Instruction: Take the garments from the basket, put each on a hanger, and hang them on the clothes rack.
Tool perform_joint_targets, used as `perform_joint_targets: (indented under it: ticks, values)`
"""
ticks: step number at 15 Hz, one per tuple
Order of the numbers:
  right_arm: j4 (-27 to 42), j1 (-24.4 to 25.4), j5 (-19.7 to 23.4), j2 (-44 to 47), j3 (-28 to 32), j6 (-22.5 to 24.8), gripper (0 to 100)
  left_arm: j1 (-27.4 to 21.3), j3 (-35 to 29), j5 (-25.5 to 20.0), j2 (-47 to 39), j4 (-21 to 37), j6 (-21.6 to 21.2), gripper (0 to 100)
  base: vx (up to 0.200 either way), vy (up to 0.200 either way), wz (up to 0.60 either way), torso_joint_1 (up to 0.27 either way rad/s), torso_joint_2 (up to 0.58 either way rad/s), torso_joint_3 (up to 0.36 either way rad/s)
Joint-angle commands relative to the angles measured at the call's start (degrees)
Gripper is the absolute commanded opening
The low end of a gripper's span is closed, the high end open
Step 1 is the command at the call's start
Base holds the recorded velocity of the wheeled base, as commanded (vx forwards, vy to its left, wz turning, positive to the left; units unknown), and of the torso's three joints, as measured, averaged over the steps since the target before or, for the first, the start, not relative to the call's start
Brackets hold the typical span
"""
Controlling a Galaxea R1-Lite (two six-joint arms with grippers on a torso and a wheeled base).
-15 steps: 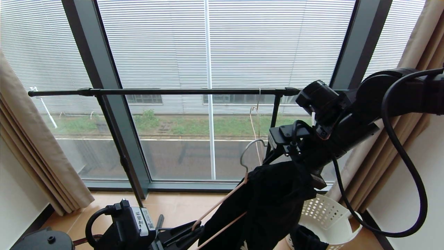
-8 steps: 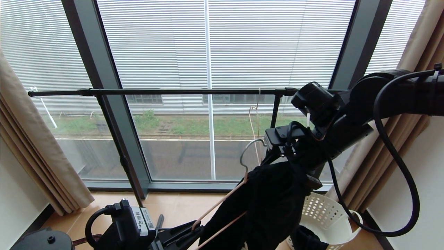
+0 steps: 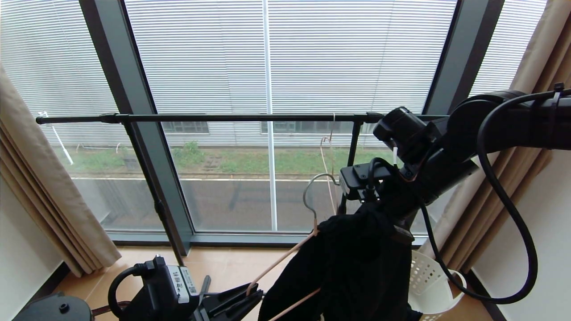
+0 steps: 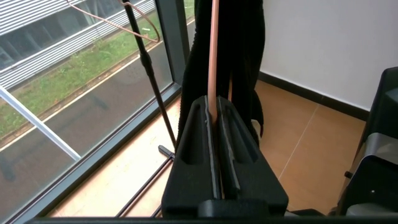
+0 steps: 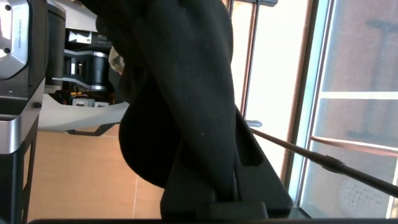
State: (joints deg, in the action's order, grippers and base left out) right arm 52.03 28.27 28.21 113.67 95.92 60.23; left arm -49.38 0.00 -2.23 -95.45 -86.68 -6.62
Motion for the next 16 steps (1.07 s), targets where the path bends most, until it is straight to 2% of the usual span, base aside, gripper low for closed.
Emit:
perform_joint_targets:
  ticks: [1, 6, 7, 12, 14, 16]
  values:
    - [0.09, 0.03, 0.09, -0.37, -0.11, -0.03, 0, 0.25, 0.00, 0.03, -0.08, 0.01, 0.03, 0, 0.000, 0.000, 0.00, 0.000, 0.00, 0.000]
    - [0.44, 0.03, 1.15, -1.69, -0.38, -0.20, 0, 1.48, 0.00, 0.12, -0.44, 0.01, 0.03, 0, 0.000, 0.000, 0.00, 0.000, 0.00, 0.000]
    - [0.44, 0.03, 1.94, -1.96, -0.47, -0.29, 0, 1.92, 0.00, 0.12, -0.44, 0.01, 0.03, 100, 0.000, 0.000, 0.00, 0.000, 0.00, 0.000]
    - [2.99, 0.12, 2.20, -2.83, -0.82, -0.38, 0, 2.36, 0.00, -0.05, -0.17, -0.25, 0.38, 100, 0.000, 0.000, 0.00, 0.000, 0.00, 0.000]
    - [3.34, 0.03, 2.20, -3.80, -1.08, -0.56, 0, 4.47, 0.00, -0.32, 0.09, -0.60, 0.38, 100, 0.000, 0.000, 0.00, 0.000, 0.00, 0.000]
    - [3.25, 0.12, 2.20, -5.38, -2.05, -1.43, 0, 9.31, 0.00, -2.52, 0.00, -0.60, 2.05, 100, 0.000, 0.000, 0.00, 0.000, 0.00, 0.000]
